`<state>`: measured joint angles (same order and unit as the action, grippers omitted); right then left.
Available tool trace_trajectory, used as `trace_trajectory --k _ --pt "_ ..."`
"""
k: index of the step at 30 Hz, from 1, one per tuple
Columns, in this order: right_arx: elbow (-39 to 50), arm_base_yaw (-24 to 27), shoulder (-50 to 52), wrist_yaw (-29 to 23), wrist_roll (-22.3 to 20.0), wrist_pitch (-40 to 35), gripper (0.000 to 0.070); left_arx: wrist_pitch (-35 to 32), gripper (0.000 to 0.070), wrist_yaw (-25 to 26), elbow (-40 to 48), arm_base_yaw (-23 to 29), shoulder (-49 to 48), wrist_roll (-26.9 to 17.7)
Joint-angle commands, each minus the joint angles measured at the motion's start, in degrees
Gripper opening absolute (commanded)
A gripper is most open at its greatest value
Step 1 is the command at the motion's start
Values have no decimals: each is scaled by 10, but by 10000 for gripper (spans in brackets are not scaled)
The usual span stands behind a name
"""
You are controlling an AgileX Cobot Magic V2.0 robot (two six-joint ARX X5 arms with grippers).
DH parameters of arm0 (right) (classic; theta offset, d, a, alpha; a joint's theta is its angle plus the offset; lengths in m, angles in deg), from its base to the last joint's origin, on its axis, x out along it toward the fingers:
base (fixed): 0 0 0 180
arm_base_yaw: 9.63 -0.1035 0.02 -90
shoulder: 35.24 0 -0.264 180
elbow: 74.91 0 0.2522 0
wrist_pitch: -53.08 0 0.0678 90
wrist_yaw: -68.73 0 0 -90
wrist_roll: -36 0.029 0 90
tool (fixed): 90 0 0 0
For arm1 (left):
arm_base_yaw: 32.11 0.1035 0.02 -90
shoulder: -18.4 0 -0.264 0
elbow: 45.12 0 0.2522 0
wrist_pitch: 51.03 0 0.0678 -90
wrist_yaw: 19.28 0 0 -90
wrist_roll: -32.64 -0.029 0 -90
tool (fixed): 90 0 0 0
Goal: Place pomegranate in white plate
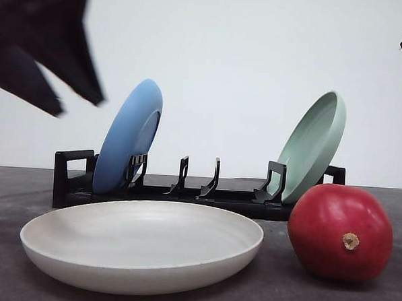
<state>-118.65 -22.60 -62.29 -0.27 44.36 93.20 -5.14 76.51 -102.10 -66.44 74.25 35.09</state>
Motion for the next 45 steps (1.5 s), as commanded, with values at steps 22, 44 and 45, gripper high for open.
trace_trajectory --k 22,44,45 --pt "-79 -137 -167 -84 108 134 361 40 432 2 -11 190 -73 -5" --pt "-168 -218 -466 -150 159 112 674 38 432 2 -11 191 -73 -14" --pt "-168 -218 -474 -150 162 107 674 37 432 2 -11 191 -72 -15"
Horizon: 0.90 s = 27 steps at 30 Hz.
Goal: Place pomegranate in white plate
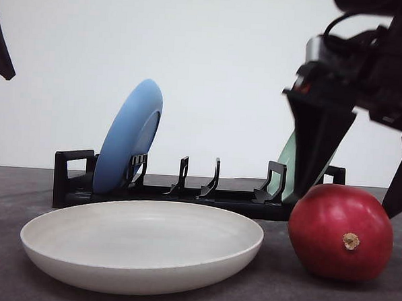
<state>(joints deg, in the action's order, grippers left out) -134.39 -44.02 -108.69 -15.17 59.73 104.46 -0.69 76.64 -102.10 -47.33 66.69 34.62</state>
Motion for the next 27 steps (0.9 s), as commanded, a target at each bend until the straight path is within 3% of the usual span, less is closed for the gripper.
trace_trajectory --k 1,9,14,19,27 --pt "-10 -4 -17 0 10 -11 673 -9 432 1 -11 0 3 -11" --pt "-10 -4 -69 5 14 -25 663 -20 432 1 -11 0 3 -10" --pt "-10 -4 -85 21 14 -28 558 -19 432 1 -11 0 3 -10" --pt "-14 -3 -85 49 11 -20 543 -19 432 1 -11 0 3 -10" --pt "-88 -3 -85 43 -77 69 543 -19 432 1 -11 0 3 -10"
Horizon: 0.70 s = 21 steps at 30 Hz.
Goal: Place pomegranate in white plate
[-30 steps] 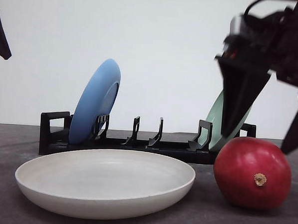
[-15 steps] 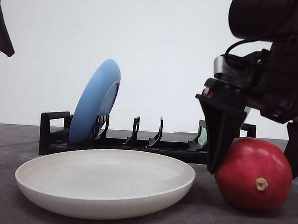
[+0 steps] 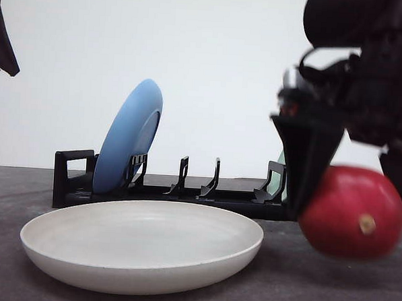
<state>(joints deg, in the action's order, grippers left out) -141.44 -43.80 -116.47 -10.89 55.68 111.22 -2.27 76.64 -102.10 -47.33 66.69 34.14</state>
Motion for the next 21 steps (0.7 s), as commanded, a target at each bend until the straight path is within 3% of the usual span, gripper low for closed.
trace_trajectory --k 1,6,21 --pt "-29 -7 -7 1 -49 9 543 -3 432 1 -11 0 3 -5" --pt "-77 -35 -8 1 -90 15 543 -3 432 1 -11 -1 3 -5" --pt "-122 -156 -136 15 -92 -161 544 -3 432 1 -11 0 3 -4"
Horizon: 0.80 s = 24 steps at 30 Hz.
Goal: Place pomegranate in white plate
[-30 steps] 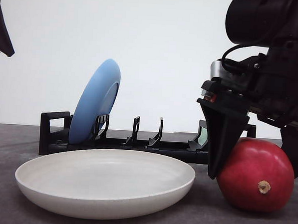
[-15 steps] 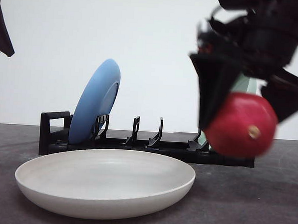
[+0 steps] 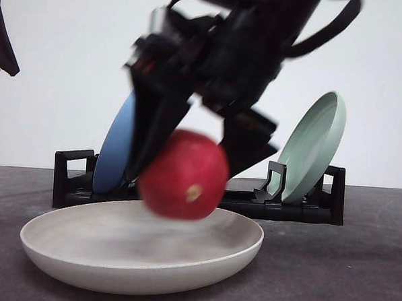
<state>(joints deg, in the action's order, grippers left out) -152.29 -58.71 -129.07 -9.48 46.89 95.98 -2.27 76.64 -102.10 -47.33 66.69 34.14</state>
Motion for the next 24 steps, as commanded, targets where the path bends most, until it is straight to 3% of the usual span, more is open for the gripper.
trace_trajectory --k 1,12,19,24 --pt "-13 -10 -19 1 -3 -16 543 -3 432 1 -11 0 3 -4" --pt "-13 -18 -66 2 4 -34 546 -3 432 1 -11 -1 3 7" --pt "-13 -18 -65 3 4 -36 674 -3 432 1 -11 0 3 7" --pt "-12 -18 -46 -18 -7 -39 685 -3 432 1 -11 0 3 7"
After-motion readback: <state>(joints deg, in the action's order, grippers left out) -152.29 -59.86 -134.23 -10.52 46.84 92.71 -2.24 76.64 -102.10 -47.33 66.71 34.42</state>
